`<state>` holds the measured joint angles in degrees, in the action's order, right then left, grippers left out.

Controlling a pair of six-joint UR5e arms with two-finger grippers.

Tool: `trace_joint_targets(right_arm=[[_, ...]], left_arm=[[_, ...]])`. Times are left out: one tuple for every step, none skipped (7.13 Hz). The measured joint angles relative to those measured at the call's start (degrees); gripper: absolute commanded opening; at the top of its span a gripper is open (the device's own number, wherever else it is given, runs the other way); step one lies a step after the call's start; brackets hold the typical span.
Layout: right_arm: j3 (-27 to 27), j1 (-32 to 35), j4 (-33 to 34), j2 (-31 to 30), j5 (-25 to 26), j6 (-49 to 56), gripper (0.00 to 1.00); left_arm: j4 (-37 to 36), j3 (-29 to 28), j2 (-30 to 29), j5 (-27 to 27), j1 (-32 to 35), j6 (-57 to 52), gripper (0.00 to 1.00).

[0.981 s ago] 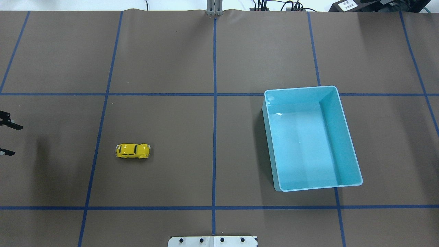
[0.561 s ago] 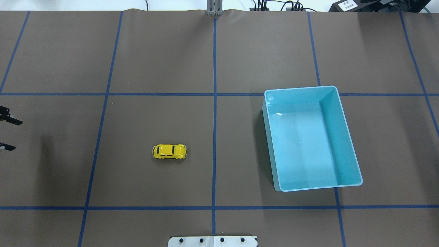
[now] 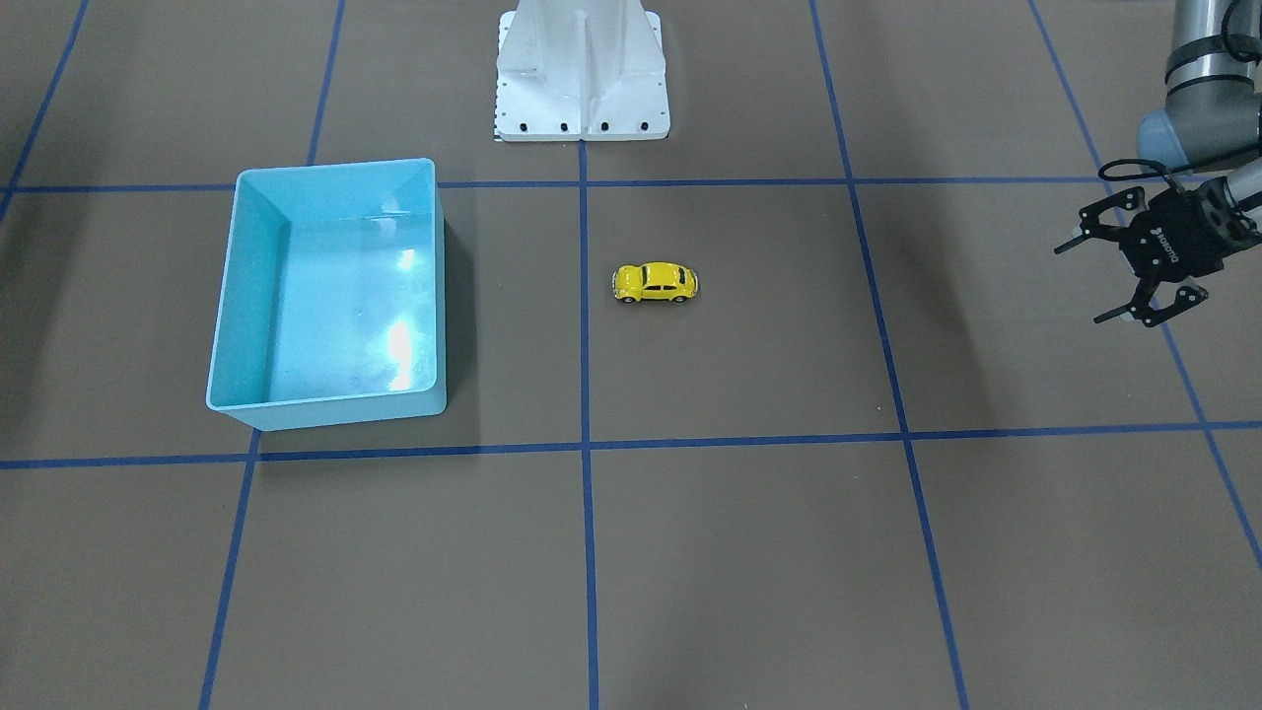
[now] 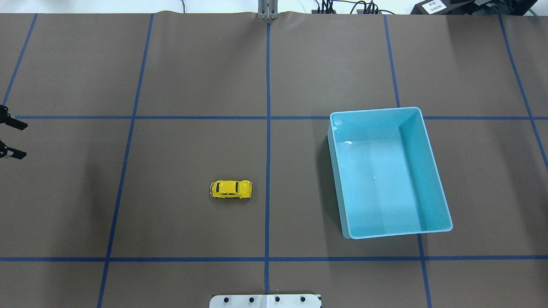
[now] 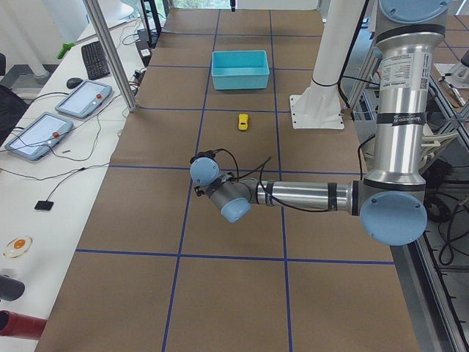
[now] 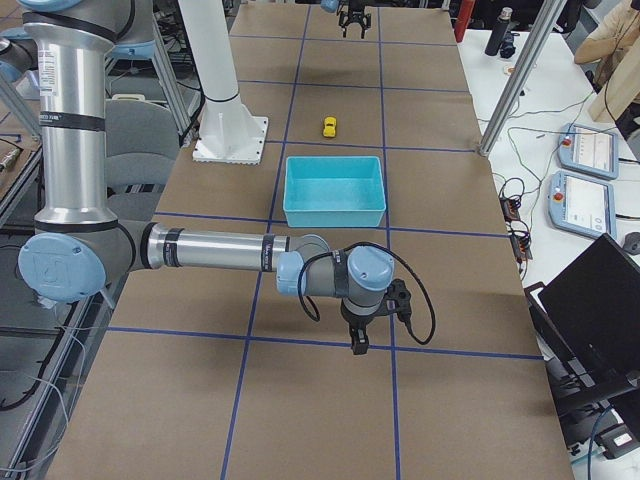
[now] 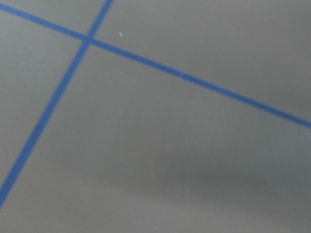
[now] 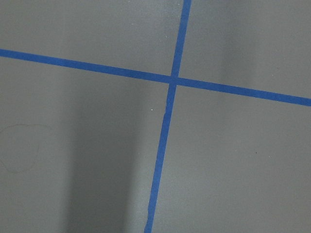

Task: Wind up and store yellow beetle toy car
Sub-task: 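Lift the left gripper off so the car rolls forward, then withdraw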

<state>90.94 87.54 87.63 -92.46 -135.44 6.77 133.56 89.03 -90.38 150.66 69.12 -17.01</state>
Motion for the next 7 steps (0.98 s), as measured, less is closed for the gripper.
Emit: trace_joint_targets(right_arm=[[-0.1, -0.06, 0.0, 0.1, -0.09, 0.02, 1.0], [-0.08, -0.14, -0.02, 0.37, -0.82, 0.02, 1.0], [0.15, -0.21, -0.06, 0.66, -2.02, -0.04, 1.0], [0.11, -0.64, -0.27, 0.81, -2.64, 0.0, 1.0], [-0.07, -1.85, -1.54, 0.99, -2.21, 0.17, 1.0], [0.09, -3.1, -3.98, 1.14, -1.33, 0.22, 1.0], [1.3, -3.96, -5.84, 1.49, -1.66, 0.12, 1.0]], left_arm=[[-5.19, 2.92, -0.76, -2.2, 0.17, 0.87, 1.0], [-10.81, 5.24, -1.64, -4.29, 0.28, 1.22, 1.0], [-17.87, 7.27, -2.65, -5.42, 0.65, 1.93, 1.0], [-27.58, 9.21, -4.38, -5.87, 1.71, 3.05, 1.0], [-36.59, 10.26, -6.13, -6.28, 3.21, 3.6, 1.0], [-42.72, 10.53, -7.19, -8.03, 4.72, 3.82, 1.0], [-45.86, 10.49, -7.56, -11.24, 5.97, 4.63, 1.0]])
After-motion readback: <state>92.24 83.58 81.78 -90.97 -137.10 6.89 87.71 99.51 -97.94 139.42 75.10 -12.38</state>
